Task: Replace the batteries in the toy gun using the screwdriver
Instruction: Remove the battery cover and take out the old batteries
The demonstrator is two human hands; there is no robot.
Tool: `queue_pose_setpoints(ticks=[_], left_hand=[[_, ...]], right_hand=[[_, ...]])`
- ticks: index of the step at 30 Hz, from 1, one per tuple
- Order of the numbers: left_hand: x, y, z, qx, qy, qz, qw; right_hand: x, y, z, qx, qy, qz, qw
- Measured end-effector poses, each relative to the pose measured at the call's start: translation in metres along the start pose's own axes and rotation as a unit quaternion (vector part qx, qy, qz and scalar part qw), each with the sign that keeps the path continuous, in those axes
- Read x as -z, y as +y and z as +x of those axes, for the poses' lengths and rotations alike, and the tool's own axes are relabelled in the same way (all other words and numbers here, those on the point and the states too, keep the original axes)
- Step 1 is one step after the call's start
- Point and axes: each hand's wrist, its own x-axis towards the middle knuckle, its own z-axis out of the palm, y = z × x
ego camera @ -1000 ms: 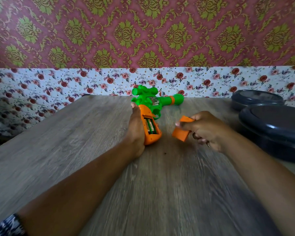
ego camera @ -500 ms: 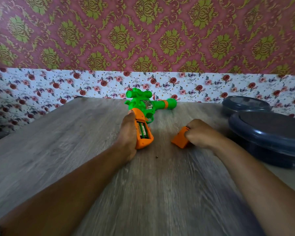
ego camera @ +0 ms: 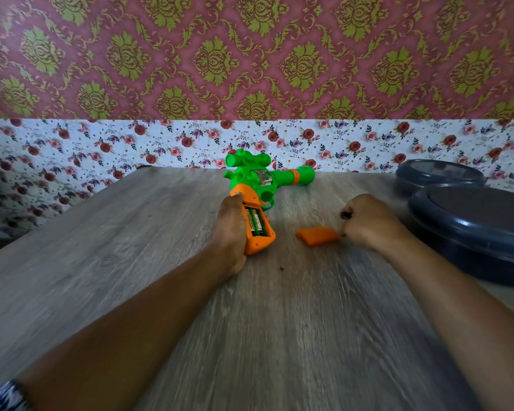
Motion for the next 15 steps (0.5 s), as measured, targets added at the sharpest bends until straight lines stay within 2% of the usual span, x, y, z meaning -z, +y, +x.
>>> queue_pose_setpoints(ticks=[2, 4, 8, 9, 12, 13, 15], left_hand=[[0.000, -0.001, 0.001, -0.002, 0.003, 0.008, 1.000], [0.000, -0.001, 0.002, -0.007, 0.004, 0.012, 1.000], [0.000, -0.001, 0.002, 0.001, 0.008, 0.000, 1.000], [0.000, -0.002, 0.002, 0.000, 0.012, 0.003, 1.000], [0.000, -0.004, 0.005, -0.010, 0.021, 0.025, 0.999], [0.000, -0.004, 0.004, -0.016, 0.022, 0.030, 0.999], [0.000, -0.006, 0.004, -0.026, 0.019, 0.037, 0.999]], right_hand=[[0.000, 0.000, -0.001, 0.017, 0.035, -0.004, 0.999], [-0.001, -0.001, -0.004, 0.070, 0.066, 0.021, 0.995], [0.003, -0.012, -0.016, 0.197, 0.146, 0.132, 0.961], [0.004, -0.018, -0.019, 0.207, 0.145, 0.191, 0.948], [0.005, -0.039, -0.027, 0.202, 0.066, 0.407, 0.888], [0.003, -0.046, -0.027, 0.198, 0.044, 0.447, 0.871], [-0.003, -0.059, -0.025, 0.202, 0.029, 0.470, 0.859]])
